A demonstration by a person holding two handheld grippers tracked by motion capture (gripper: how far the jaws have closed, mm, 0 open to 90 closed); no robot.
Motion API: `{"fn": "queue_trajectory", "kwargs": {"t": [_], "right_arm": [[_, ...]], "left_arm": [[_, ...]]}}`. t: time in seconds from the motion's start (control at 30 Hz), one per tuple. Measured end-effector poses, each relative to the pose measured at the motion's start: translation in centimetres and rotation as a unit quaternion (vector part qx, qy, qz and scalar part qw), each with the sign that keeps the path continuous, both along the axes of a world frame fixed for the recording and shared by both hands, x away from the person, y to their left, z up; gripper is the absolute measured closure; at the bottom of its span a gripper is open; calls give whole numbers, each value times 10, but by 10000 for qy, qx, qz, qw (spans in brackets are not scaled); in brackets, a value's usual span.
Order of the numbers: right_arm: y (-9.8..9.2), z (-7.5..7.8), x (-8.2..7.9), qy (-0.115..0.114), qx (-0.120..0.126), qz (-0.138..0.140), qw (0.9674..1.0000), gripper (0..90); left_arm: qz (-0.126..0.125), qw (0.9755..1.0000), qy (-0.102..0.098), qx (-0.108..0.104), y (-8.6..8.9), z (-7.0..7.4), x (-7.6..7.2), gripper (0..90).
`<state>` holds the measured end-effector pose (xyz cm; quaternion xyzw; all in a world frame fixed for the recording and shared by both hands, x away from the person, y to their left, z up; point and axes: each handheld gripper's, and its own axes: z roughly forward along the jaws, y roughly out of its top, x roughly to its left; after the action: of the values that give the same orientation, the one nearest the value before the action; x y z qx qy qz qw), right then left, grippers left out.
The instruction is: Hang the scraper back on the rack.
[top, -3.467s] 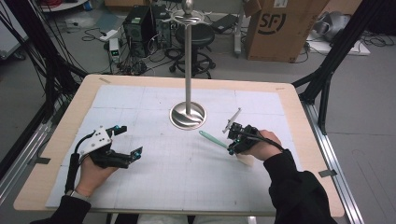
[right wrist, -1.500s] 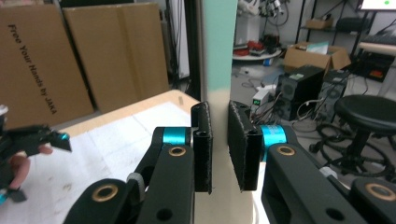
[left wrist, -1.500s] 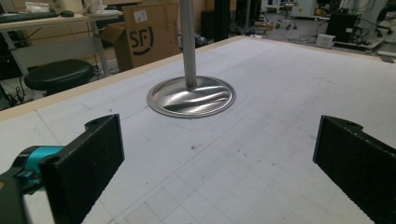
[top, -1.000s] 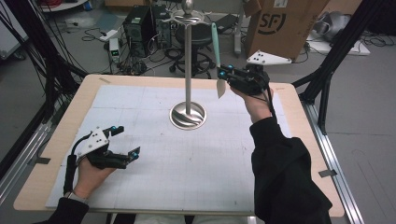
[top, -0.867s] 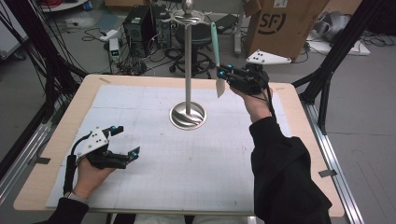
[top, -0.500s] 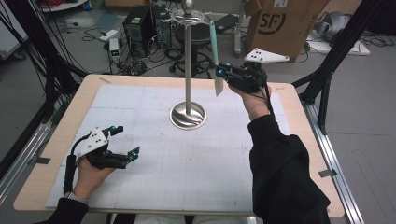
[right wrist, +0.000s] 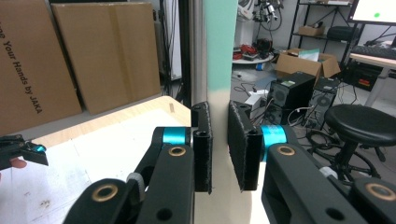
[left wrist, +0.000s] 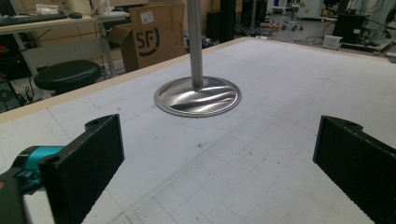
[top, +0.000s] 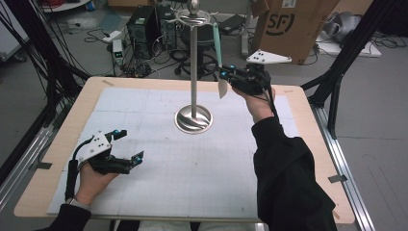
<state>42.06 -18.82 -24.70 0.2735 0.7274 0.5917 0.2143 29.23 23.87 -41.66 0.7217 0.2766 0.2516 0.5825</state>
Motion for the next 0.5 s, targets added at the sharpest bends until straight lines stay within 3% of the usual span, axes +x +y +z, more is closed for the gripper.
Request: {"fn": "queue_trajectory", "kwargs": {"t": [0.5], "right_arm": [[18, -7, 10, 17, 151, -70, 9999, 802]], "left_arm": [[5, 10000, 29, 3, 2, -1, 0, 24]]}}
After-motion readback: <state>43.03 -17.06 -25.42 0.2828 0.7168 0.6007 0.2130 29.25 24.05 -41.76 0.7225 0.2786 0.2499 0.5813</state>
